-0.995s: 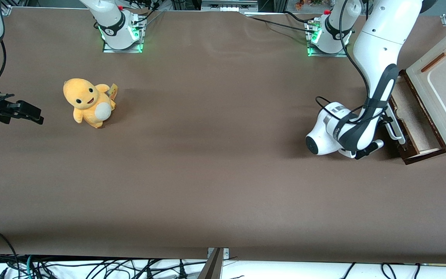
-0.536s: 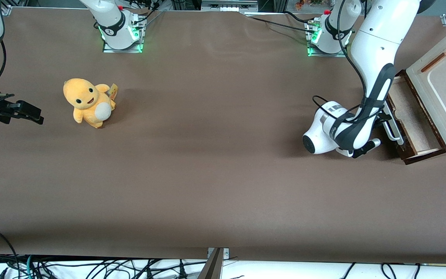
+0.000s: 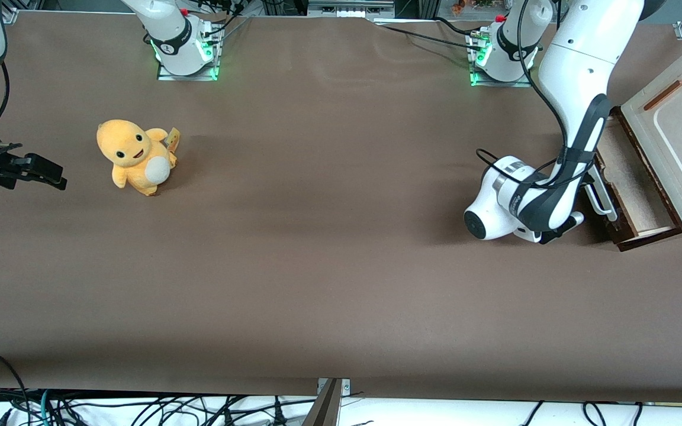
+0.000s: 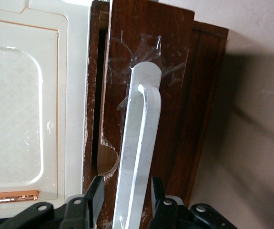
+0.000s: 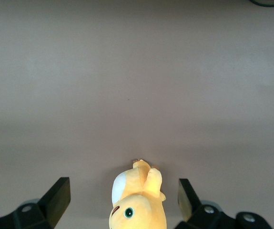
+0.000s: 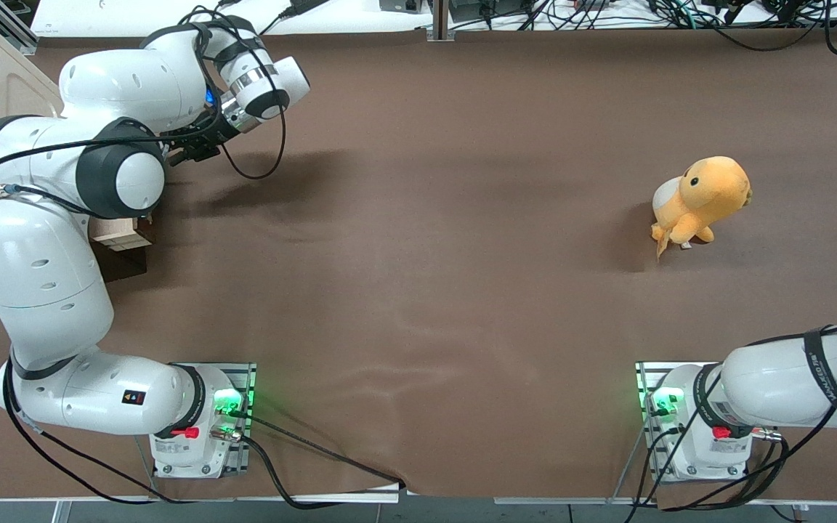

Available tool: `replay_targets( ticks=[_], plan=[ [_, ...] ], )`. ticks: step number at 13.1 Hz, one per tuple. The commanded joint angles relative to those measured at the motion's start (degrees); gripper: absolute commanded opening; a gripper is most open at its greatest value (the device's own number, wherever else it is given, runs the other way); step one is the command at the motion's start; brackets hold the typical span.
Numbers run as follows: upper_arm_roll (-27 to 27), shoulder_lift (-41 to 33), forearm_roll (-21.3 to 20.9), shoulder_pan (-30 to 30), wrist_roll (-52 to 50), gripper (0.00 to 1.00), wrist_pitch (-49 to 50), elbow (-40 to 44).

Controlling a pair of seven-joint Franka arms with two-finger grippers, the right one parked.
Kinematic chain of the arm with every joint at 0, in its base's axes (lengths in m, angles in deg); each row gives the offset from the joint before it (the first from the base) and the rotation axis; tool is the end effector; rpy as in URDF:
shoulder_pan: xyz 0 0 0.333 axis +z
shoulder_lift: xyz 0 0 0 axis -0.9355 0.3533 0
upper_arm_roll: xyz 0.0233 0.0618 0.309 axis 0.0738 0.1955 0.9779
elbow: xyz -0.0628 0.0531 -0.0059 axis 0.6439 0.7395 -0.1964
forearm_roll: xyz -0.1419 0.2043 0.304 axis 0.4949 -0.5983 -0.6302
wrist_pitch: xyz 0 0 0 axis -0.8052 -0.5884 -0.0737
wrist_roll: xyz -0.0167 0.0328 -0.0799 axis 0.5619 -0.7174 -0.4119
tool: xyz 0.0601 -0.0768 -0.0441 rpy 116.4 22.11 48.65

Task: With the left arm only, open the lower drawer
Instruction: 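Pull the handle with the left gripper, sliding the drawer outward, then open the left gripper and withdraw it from the handle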

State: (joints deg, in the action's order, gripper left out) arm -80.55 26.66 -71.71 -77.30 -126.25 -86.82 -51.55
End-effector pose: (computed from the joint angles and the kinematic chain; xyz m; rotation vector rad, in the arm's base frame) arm 0.5680 -0.0738 0.2103 -1.7937 -0.4839 0.2499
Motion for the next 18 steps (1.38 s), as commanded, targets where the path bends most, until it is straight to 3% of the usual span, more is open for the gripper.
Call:
replay_targets(
  ticks=[1,2,3,4,6,13,18],
  plan=[
    [-0.5,0.1,1.7,-0.4,0.2,0.47,1.0,1.5],
    [-0.8,0.1,3.0,-0.4,0.8,0.47,0.7,1.6],
    [-1.4,0.1,4.9,-0.3,2.2,0.61,-0.2,3.1],
    [-1.4,0.1,7.5,-0.4,3.8,0.67,-0.4,5.5],
    [-1.4,-0.3,10.4,-0.4,6.1,1.0,-0.4,8.5],
    [-1.5,-2.5,16.3,-1.7,7.6,1.0,4.7,18.4],
    [-1.3,-2.8,19.0,-0.9,23.3,1.0,9.7,30.6]
  ],
)
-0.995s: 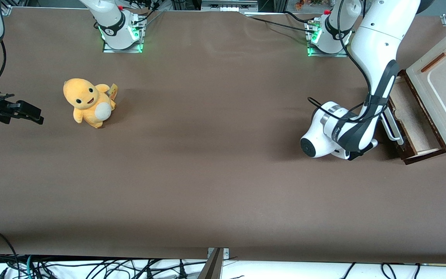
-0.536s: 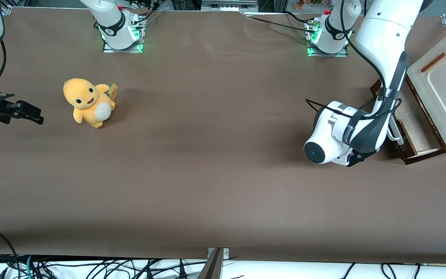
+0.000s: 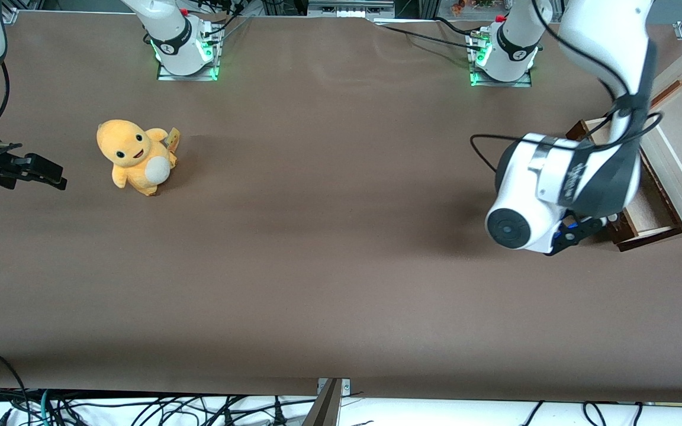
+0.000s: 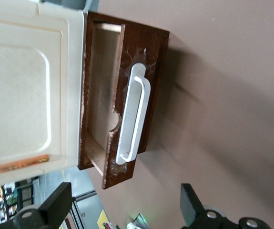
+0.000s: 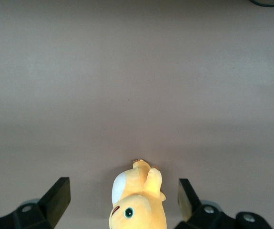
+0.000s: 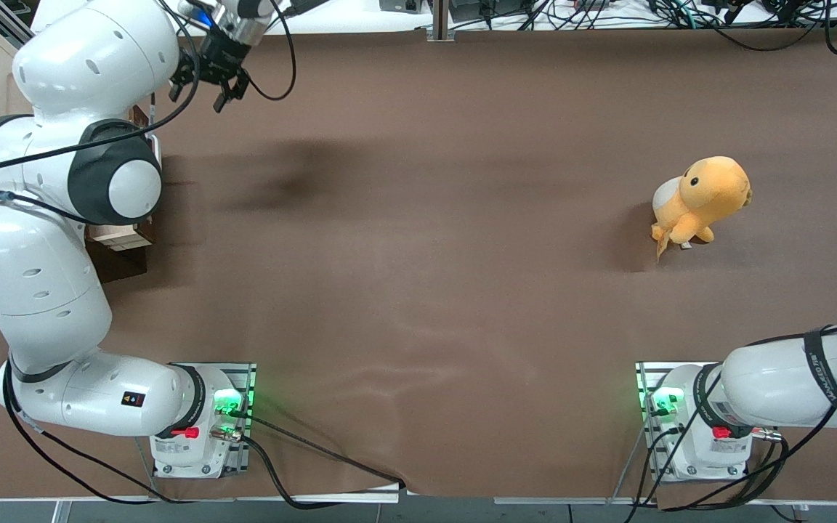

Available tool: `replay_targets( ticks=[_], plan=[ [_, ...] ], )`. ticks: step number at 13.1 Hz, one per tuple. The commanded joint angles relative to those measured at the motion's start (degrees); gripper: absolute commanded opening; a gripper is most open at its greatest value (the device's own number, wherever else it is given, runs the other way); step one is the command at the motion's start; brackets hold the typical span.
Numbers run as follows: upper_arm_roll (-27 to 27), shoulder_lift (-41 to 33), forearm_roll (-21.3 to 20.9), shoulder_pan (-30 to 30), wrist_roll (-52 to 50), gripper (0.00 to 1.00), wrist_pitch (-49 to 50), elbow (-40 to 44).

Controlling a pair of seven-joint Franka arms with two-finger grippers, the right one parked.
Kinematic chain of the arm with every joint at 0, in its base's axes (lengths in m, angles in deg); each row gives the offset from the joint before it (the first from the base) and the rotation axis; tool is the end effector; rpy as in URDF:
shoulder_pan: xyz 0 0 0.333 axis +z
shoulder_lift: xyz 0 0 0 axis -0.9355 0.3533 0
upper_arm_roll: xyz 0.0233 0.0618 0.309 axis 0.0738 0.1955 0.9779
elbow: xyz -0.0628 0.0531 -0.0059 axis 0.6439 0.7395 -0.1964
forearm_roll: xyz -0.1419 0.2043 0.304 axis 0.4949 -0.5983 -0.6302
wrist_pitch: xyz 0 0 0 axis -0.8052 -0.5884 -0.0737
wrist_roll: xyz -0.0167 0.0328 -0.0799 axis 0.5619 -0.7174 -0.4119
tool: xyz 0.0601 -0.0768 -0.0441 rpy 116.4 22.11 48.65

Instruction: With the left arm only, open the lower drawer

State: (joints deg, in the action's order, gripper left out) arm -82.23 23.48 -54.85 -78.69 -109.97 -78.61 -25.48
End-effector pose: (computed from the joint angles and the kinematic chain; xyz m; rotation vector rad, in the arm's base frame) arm 0.6317 -0.1318 0.3915 -2.2184 -0.5997 0.3815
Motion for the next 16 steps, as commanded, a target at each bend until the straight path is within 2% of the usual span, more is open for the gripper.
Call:
replay_targets(
  ticks=[1,4,9,13,16],
  plan=[
    [0.5,-0.4,2.4,0.8,10.8,1.0,1.4,5.5],
    [0.6,-3.9,6.4,2.9,20.2,1.0,0.9,6.0],
    [0.3,-8.6,20.6,9.7,32.7,1.0,-1.6,8.3],
    [0.9,-9.5,25.6,12.4,40.0,1.0,-6.7,7.3],
    [5.5,-10.3,32.3,13.2,45.6,1.0,-11.3,6.9]
  ],
)
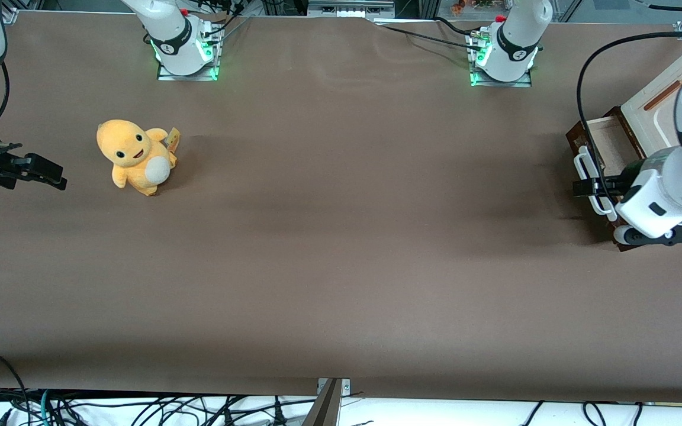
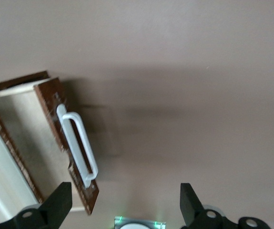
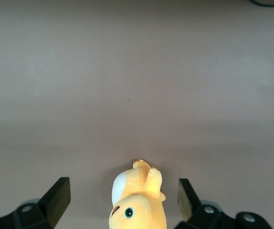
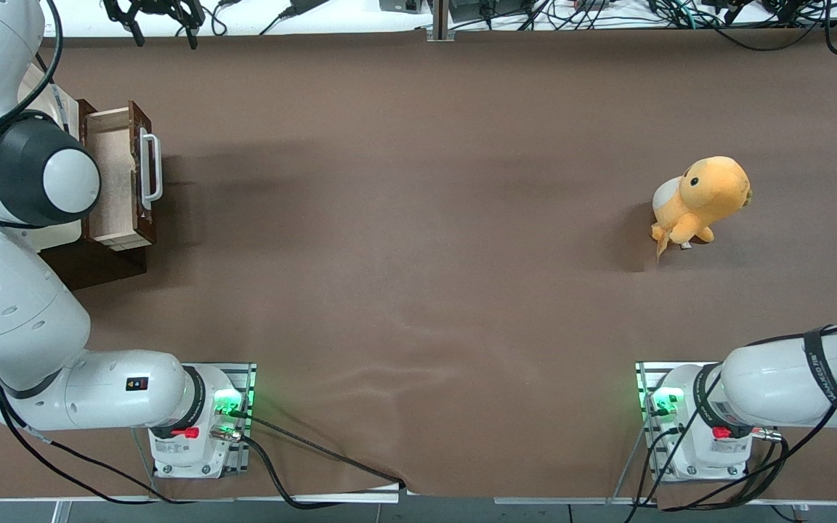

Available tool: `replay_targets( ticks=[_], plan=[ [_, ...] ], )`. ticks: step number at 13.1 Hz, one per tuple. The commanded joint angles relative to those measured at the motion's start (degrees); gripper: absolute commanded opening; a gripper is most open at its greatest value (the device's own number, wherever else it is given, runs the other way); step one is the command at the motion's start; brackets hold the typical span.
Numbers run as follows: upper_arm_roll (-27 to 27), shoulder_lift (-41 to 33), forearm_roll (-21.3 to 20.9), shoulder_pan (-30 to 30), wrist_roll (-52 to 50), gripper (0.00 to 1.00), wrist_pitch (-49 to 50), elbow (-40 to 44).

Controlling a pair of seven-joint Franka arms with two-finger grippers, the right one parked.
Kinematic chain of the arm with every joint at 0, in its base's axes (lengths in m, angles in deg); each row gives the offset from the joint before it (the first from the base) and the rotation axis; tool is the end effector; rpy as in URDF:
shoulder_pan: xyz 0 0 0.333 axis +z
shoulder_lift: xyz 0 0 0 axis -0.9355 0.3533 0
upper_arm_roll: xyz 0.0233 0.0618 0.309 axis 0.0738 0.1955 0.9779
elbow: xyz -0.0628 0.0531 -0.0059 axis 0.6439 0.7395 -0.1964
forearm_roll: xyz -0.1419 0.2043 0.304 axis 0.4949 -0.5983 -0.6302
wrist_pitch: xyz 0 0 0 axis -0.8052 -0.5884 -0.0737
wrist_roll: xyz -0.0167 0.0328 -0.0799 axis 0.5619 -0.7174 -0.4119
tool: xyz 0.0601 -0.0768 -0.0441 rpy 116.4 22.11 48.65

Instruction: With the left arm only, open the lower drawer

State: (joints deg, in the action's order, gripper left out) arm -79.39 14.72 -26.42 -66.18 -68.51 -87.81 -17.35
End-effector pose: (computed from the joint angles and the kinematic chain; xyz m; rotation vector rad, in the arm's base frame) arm 0.6517 -0.0303 0.5353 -3.0410 -0.0710 0.4361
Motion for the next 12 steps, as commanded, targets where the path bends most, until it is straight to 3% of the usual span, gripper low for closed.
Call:
replay_targets(
  ticks=[1,7,12],
  plan=[
    [3.5,-1.7,4.7,0.7,5.8,1.0,-3.4,-2.1],
    [4.0,-1.9,4.7,0.7,8.2,1.0,-10.6,-6.2],
    [4.0,-2.0,5.0,1.3,15.9,1.0,-10.4,-5.8]
  ],
)
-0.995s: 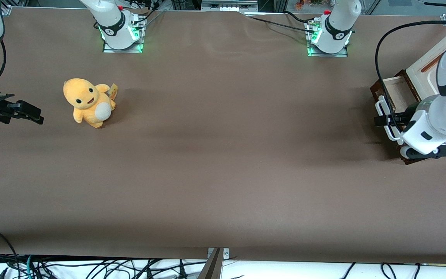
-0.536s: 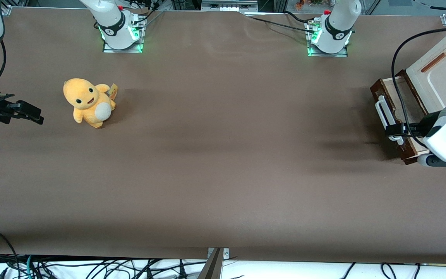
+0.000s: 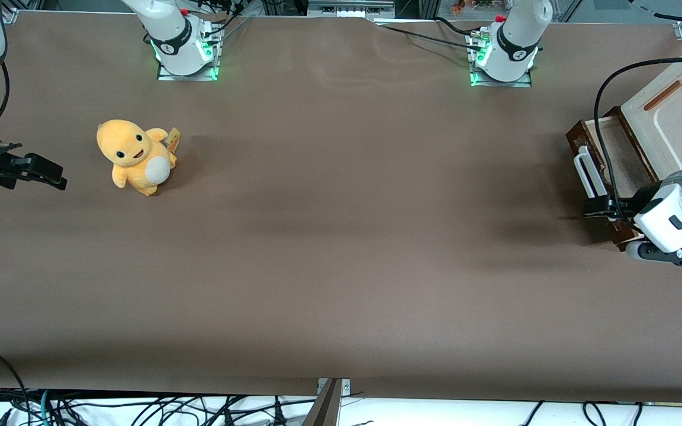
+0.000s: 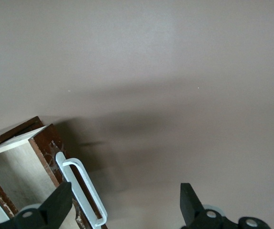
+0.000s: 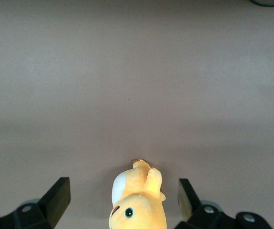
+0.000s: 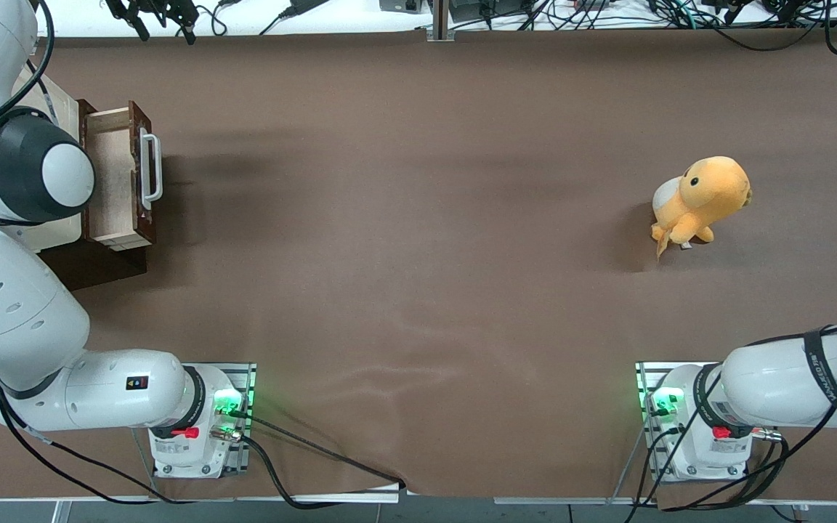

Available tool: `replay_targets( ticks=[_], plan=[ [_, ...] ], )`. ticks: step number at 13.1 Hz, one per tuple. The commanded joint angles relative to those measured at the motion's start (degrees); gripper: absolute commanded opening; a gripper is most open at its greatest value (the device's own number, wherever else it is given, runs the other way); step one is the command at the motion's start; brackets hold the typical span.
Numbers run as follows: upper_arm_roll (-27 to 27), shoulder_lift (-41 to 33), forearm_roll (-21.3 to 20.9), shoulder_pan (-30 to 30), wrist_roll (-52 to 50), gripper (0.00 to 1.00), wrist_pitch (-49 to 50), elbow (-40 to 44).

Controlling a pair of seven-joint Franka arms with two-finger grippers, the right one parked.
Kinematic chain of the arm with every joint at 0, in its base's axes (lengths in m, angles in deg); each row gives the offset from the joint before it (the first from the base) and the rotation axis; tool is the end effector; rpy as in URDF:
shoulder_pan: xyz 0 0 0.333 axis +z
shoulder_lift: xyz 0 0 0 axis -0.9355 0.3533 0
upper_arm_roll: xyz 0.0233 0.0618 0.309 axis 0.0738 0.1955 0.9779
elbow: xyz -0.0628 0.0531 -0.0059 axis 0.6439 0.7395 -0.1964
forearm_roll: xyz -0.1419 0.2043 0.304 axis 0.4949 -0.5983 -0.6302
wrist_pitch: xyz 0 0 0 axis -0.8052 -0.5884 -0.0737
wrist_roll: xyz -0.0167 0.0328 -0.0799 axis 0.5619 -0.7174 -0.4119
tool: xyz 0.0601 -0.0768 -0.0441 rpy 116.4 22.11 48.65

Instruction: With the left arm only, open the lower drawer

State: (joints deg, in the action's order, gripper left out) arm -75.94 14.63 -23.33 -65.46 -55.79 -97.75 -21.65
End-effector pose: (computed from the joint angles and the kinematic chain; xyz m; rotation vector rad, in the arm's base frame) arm 0.6699 -0.0015 0.5116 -3.1172 0.1840 0.3038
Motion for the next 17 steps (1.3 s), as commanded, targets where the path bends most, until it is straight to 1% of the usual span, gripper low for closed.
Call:
replay_targets(
  ticks=[1,2,4,5,6,8,10,13,16,17],
  plan=[
    [0.5,-1.9,3.7,0.6,3.4,1.0,-0.4,-1.2],
    [0.5,-1.8,5.2,0.6,3.4,1.0,-0.4,-1.2],
    [0.5,-1.7,6.6,0.7,3.5,1.0,-0.9,-1.2],
    [0.5,-1.6,7.2,0.8,3.6,1.0,-0.9,-0.9],
    [0.5,-1.7,6.8,0.8,3.6,1.0,-0.9,-0.7],
    [0.6,-1.7,4.9,1.2,3.6,1.0,-0.9,-0.7],
    [0.6,-1.9,4.1,2.2,3.6,1.0,-2.2,-0.5],
    [0.6,-3.4,-0.4,2.3,3.6,1.0,-2.6,-0.5],
    [0.6,-3.4,-0.7,2.4,3.0,1.0,-3.0,-0.6],
    [0.7,-3.4,-1.9,2.5,3.2,1.0,-3.1,-0.6]
  ],
)
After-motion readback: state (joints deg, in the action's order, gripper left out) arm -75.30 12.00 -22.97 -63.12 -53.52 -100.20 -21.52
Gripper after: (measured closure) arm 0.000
